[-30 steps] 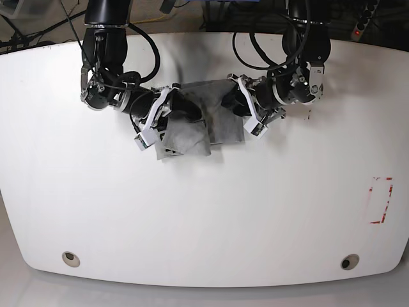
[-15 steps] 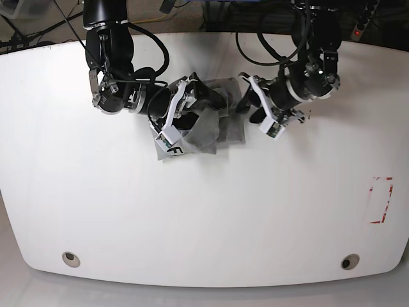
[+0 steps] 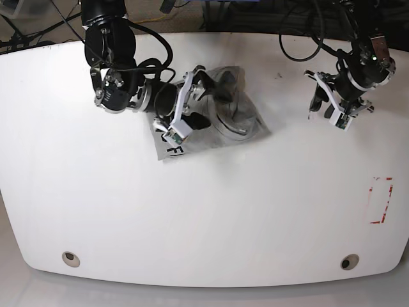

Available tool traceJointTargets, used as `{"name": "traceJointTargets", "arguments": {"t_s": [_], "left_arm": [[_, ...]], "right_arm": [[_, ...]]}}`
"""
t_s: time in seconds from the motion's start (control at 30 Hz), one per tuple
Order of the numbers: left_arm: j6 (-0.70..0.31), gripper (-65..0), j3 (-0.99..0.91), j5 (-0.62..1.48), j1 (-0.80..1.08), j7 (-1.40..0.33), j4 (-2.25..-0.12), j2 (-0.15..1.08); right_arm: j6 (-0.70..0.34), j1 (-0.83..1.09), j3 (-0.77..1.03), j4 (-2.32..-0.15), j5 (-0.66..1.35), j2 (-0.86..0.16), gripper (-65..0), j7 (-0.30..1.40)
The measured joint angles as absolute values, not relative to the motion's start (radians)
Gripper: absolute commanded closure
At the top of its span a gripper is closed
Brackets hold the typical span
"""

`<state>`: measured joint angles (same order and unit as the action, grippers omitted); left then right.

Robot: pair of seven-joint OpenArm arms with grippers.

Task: Fold the T-shirt properly
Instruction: 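Press and square the folded bundle with both grippers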

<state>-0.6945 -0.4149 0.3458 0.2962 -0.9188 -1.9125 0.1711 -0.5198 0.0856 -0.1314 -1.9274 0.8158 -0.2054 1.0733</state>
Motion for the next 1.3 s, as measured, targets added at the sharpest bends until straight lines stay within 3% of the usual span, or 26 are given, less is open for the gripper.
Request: {"name": "traceJointTargets", "arguments": {"t_s": [0.23, 0.5, 0.57, 0.73, 0.97, 1.3], "left_arm": [[-0.695, -21.7, -0.398, 0.351, 0.313, -0.908, -1.913, 0.218], [-0.696, -21.7, -0.226, 0.351, 0.310, -0.913, -1.914, 0.214], [-0.696, -21.7, -0.152, 0.347, 0.301, -0.915, -1.915, 0.217], [-0.697, -21.7, -0.001, 0.353, 0.276, -0.911, -1.915, 0.204], [-0.696, -21.7, 0.125, 0.343, 0.279, -0.918, -1.959, 0.089], [-0.697, -21.7, 0.293, 0.264, 0.276, -0.907, -1.879, 0.028]], "right_arm": [[-0.516, 0.089, -0.108, -1.914, 0.815, -0.216, -45.7, 1.073], [-0.513, 0.003, 0.001, -1.739, 0.804, -0.229, -24.3, 1.077], [-0.509, -0.046, 0.020, -1.668, 0.799, -0.236, -22.0, 1.073], [-0.518, -0.153, 0.015, -1.519, 0.817, -0.249, -21.9, 1.069], [-0.516, -0.264, 0.014, -1.350, 0.778, -0.271, -21.9, 1.038], [-0.540, -0.289, 0.011, -1.333, 0.418, -0.202, -21.9, 0.965]]}}
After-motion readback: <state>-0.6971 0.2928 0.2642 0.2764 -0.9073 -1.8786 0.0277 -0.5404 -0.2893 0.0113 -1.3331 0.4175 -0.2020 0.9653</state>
